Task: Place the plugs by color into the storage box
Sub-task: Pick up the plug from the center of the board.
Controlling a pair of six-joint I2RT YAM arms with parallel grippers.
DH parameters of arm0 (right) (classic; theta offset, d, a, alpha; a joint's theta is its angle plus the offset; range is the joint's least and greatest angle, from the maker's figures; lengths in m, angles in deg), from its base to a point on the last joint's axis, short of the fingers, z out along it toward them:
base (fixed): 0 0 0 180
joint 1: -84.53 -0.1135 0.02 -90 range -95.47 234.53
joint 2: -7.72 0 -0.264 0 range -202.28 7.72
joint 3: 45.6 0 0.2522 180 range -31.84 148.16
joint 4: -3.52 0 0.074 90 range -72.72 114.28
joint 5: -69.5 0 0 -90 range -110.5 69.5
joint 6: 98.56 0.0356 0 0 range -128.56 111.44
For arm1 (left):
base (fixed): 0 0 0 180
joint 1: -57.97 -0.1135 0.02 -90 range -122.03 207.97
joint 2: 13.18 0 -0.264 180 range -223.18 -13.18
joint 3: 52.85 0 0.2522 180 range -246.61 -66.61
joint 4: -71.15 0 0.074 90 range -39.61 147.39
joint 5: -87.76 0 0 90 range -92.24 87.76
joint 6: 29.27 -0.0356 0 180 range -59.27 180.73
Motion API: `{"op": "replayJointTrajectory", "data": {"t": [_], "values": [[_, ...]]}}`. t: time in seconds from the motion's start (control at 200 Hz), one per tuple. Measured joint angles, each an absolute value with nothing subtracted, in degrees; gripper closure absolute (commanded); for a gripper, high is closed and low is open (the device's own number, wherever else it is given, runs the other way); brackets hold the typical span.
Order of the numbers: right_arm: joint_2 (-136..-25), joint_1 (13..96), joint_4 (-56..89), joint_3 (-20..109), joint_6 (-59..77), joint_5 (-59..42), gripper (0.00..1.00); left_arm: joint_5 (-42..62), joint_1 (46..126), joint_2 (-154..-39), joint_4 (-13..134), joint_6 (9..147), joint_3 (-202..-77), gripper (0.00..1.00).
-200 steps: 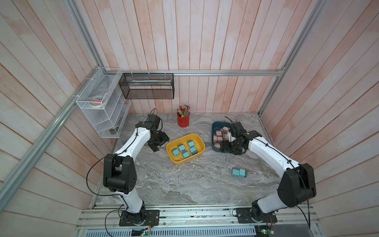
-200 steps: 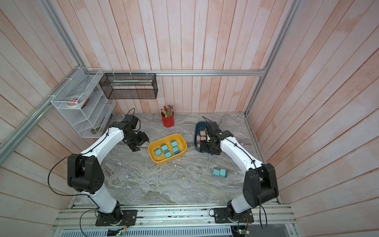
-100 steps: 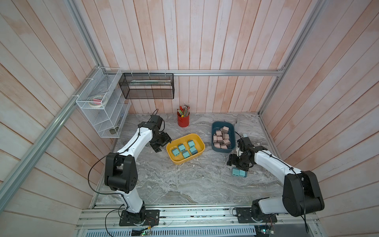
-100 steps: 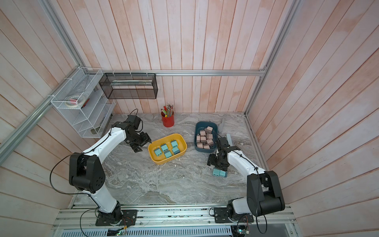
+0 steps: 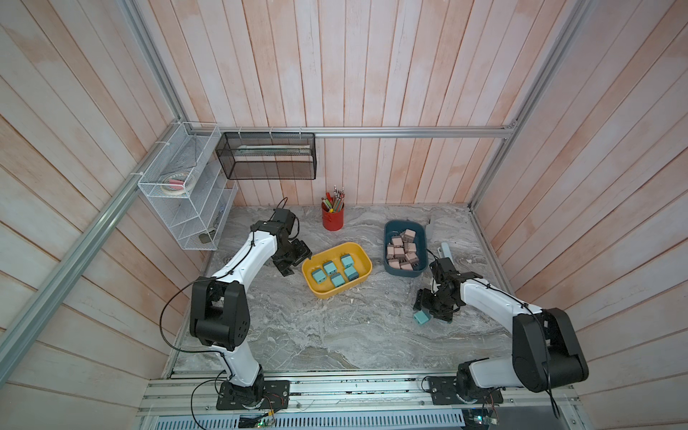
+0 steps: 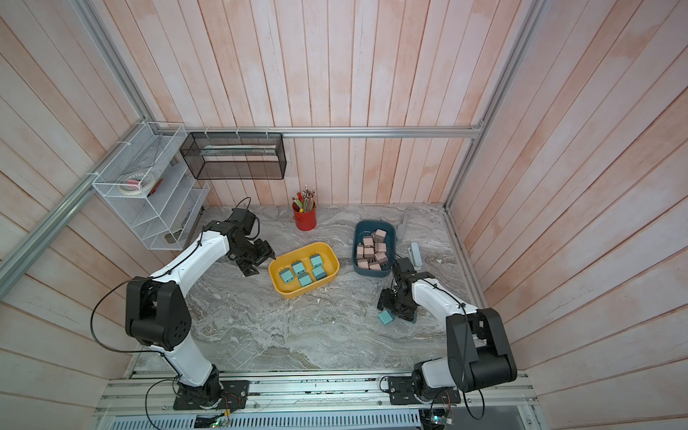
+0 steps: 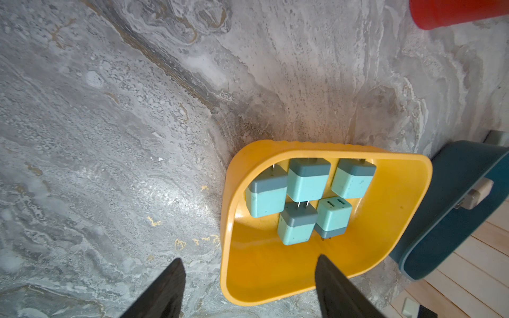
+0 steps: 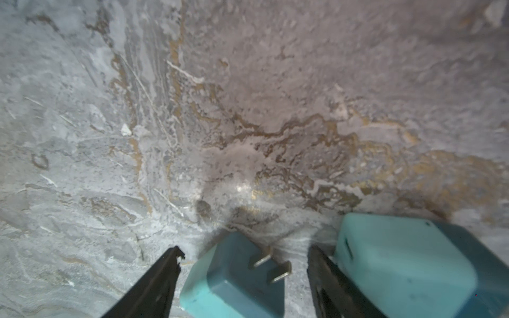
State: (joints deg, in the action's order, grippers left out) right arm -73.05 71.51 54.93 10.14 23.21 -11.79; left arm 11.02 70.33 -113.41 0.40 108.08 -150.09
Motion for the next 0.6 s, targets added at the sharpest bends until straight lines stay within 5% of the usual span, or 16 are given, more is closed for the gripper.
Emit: {"op": "replayJointTrajectory", "data": {"t": [0.6], "values": [[-74.43,61.2,54.78,10.71,31.91,-9.69,0.24,11.96,70.33,-113.41,1.23,107.36,-149.41,0.24]]}}
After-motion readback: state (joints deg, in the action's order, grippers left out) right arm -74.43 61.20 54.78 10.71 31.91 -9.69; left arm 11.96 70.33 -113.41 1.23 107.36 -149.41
